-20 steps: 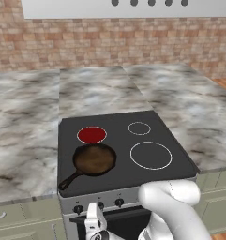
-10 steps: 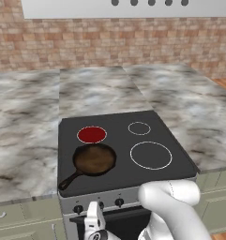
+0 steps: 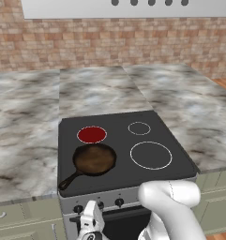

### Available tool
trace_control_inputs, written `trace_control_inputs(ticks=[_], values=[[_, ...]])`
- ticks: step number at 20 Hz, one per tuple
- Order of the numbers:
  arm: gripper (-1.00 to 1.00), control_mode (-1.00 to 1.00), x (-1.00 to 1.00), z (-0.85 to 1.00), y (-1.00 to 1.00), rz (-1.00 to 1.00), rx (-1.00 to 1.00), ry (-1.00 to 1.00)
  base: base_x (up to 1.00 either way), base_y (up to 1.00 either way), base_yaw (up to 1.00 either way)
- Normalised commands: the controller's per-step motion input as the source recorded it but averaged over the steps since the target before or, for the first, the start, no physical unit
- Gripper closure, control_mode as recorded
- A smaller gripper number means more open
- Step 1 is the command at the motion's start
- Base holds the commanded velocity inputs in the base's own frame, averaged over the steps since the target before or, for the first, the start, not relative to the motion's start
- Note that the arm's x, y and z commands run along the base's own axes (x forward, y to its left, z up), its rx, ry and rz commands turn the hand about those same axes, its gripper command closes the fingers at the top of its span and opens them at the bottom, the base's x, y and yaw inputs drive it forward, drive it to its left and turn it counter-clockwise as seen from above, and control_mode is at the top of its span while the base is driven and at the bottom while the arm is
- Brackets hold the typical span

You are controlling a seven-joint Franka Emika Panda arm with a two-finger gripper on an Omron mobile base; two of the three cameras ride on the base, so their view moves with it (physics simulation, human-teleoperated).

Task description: Turn off the rear left burner of the stove.

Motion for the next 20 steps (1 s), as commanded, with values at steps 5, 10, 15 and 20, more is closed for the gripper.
trace_control_inputs(ticks=[5,10,15,20], values=[[1.0,-1.0,-0.01,0.0,0.0,-0.26,0.46,-0.16,0.0,0.0,0.0],[1.0,-1.0,0.0,0.0,0.0,-0.13,0.51,-0.23,0.0,0.0,0.0],[1.0,-1.0,-0.04,0.0,-0.01,0.0,0.51,-0.29,0.0,0.0,0.0],[1.0,-1.0,-0.02,0.0,-0.03,0.09,0.51,-0.3,0.0,0.0,0.0]])
